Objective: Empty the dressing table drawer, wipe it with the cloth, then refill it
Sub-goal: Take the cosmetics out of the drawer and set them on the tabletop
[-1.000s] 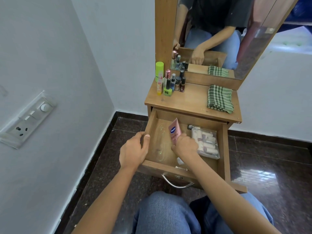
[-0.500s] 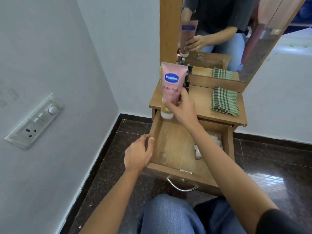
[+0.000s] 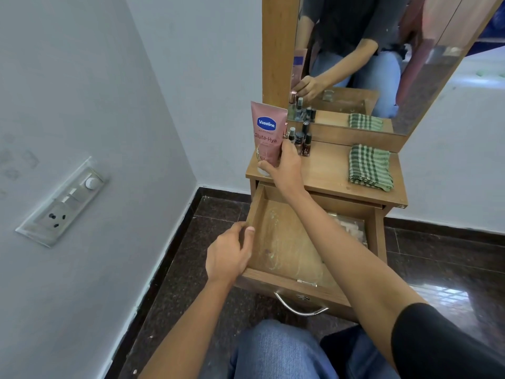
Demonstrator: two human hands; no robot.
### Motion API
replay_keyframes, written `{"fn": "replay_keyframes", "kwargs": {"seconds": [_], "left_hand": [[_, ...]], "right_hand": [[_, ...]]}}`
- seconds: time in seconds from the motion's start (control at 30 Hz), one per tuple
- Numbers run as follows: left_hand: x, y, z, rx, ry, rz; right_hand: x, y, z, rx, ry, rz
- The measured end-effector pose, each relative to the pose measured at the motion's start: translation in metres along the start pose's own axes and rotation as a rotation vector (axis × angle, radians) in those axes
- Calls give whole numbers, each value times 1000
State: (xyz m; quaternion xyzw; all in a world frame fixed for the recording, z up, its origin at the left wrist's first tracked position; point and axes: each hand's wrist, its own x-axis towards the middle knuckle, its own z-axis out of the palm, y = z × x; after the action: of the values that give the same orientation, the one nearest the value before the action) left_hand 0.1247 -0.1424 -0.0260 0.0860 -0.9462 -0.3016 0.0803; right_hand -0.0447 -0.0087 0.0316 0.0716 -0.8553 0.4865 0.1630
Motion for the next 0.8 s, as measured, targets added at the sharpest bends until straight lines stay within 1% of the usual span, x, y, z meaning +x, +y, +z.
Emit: {"fn": "replay_keyframes", "kwargs": {"seconds": [0.17, 0.3, 0.43, 0.47, 0.53, 0.6, 0.63, 0.73, 0.8], "left_hand": [[0, 2, -1, 5, 1, 1], [0, 2, -2, 10, -8, -7], [1, 1, -2, 29, -20, -6], [1, 1, -2, 34, -22, -2], [1, 1, -2, 45, -23, 3], [1, 2, -2, 54, -22, 8], [0, 2, -2, 57, -22, 8], [-2, 3, -2, 59, -25, -7], [-2, 3, -3, 51, -33, -14]], "right_hand": [[0, -4, 0, 7, 0, 16], [-6, -11, -7, 9, -38, 45], [-50, -9, -27, 0, 73, 43], [-66, -3, -33, -31, 64, 53], [-93, 19, -48, -123, -39, 94], [-106, 45, -64, -301, -157, 160], [-108, 56, -71, -393, -186, 215], [-102, 79, -86, -515, -192, 381], [-95, 88, -88, -592, -236, 427]]}}
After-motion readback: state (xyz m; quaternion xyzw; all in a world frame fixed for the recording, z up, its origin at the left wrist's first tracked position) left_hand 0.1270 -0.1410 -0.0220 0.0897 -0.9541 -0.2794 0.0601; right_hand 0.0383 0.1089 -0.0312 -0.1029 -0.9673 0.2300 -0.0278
